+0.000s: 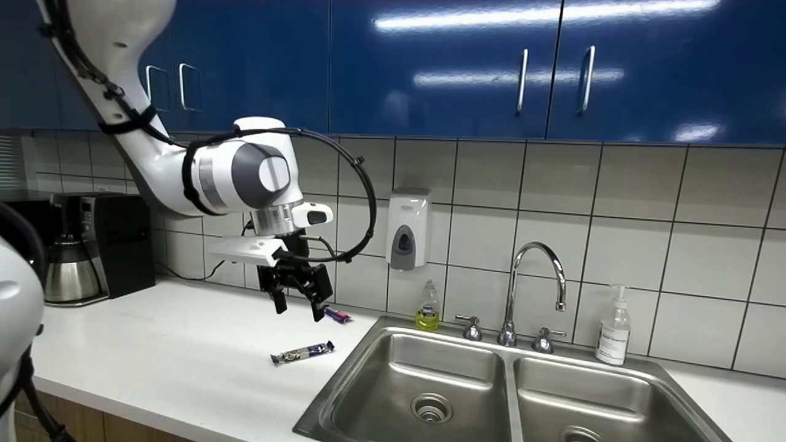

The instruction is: Put one sachet in the sink on the left.

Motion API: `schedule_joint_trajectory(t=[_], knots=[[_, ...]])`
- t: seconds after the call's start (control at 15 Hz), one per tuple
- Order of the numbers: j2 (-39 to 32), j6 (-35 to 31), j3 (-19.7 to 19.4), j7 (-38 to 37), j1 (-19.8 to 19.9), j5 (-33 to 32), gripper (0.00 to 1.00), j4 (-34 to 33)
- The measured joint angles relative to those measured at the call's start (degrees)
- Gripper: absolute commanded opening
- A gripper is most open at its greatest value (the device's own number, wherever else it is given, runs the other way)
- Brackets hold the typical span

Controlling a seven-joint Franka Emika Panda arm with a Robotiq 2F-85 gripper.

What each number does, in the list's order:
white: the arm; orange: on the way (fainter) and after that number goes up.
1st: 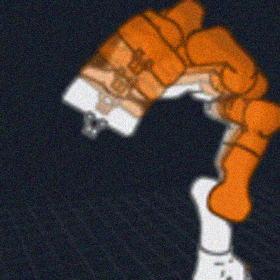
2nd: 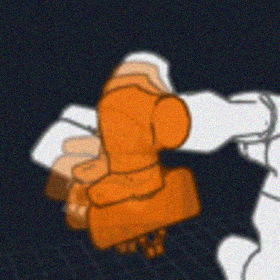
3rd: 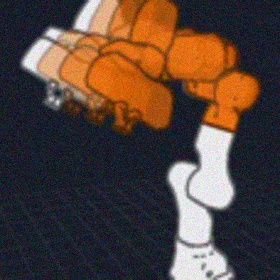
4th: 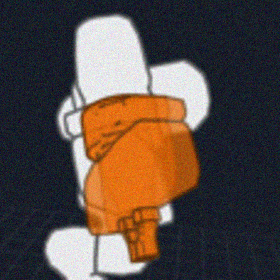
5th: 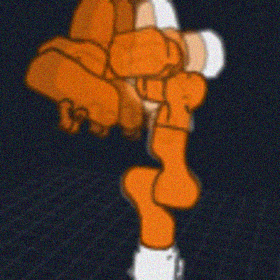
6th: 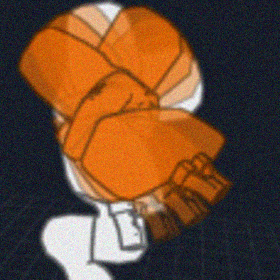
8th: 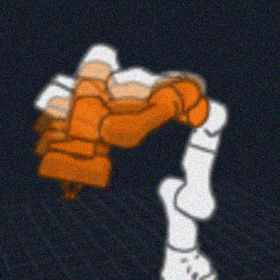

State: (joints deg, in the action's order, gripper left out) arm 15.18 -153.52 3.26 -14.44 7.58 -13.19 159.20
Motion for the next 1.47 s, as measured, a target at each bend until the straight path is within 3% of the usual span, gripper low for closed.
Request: schedule_joint_trajectory(t=[0.27,0.53,0.93,1.2,1.47], knots=[[-12.3,-6.3,0.7,-7.7,0.9,-8.1,1.00,-4.2],[-23.5,-8.0,-0.4,-14.9,1.0,-15.8,1.00,-11.7],[-36.2,-8.2,-2.7,-18.8,-1.1,-18.3,1.00,-22.6],[-41.2,-9.4,-9.9,-18.7,-10.3,-14.3,1.00,-27.8],[-43.7,-10.7,-14.2,-18.5,-17.3,-11.2,1.00,-29.7]])
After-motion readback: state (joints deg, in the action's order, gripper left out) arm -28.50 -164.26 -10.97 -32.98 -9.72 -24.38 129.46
